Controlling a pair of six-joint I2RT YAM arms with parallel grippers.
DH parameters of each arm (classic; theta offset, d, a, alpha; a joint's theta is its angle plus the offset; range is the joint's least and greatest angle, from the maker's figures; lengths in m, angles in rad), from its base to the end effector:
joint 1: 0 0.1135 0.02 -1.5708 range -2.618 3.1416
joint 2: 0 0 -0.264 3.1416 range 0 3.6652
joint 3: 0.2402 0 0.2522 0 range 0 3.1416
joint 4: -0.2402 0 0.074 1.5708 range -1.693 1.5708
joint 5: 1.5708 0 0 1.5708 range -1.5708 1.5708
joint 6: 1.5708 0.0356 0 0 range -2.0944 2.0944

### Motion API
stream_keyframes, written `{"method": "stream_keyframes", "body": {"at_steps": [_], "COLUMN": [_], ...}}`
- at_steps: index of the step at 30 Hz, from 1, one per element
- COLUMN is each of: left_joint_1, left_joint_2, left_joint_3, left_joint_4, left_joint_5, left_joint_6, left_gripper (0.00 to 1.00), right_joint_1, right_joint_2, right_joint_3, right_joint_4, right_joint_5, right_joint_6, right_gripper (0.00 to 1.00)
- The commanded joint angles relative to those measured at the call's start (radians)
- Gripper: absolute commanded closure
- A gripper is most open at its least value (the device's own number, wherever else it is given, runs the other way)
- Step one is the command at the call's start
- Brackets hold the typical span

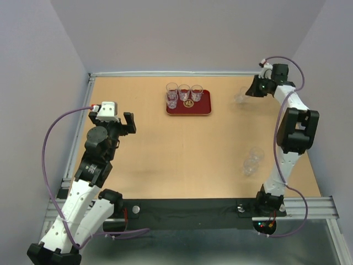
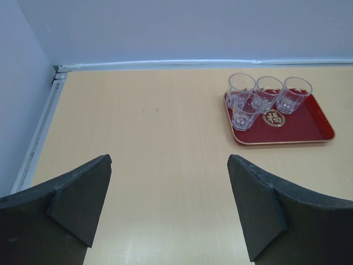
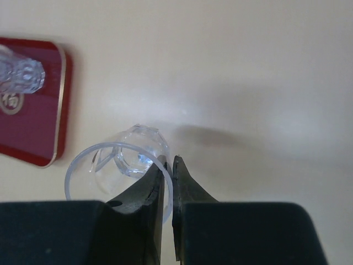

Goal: Place the glasses into the tray

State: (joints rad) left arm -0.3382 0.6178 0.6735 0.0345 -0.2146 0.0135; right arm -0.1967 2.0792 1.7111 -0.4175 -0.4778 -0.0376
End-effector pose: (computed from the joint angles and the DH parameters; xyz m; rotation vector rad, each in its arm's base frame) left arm 0.1481 -0.0441 0.3498 0.0867 1.4810 -0.1040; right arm 0.4674 -0.0764 0.2372 -0.0479 2.2875 0.4404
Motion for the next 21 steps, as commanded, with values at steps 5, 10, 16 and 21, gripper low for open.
{"method": "stream_keyframes", "body": {"at_steps": [5,10,16,21], "left_joint_1": [0.008,0.01,0.008,0.008], "left_joint_2": [-0.003,-0.001,0.007,0.007], "left_joint_3": [-0.009,-0.009,-0.009,-0.011], "left_joint_4": [0.053,0.053,0.054,0.054], "left_joint_5": [-0.008,-0.011,-0.009,-0.008], "left_joint_6": [0.002,0.003,0.003,0.003], "left_gripper": [0.02,0.02,0.02,0.02], "right_joint_1": [0.195,0.276,0.336,0.362], "right_joint_2": [0.016,0.08,0.125,0.171], "right_joint_3": [0.083,0.172,0.226,0.268], "right_joint_4": [0.002,-0.018,-0.027,-0.035], "right_joint_5": [-0.088,-0.073,-0.018,0.041], "right_joint_6": [-0.102,-0.094,-0.11,-0.104], "right_gripper": [0.99,0.99,0.98,0.96]}}
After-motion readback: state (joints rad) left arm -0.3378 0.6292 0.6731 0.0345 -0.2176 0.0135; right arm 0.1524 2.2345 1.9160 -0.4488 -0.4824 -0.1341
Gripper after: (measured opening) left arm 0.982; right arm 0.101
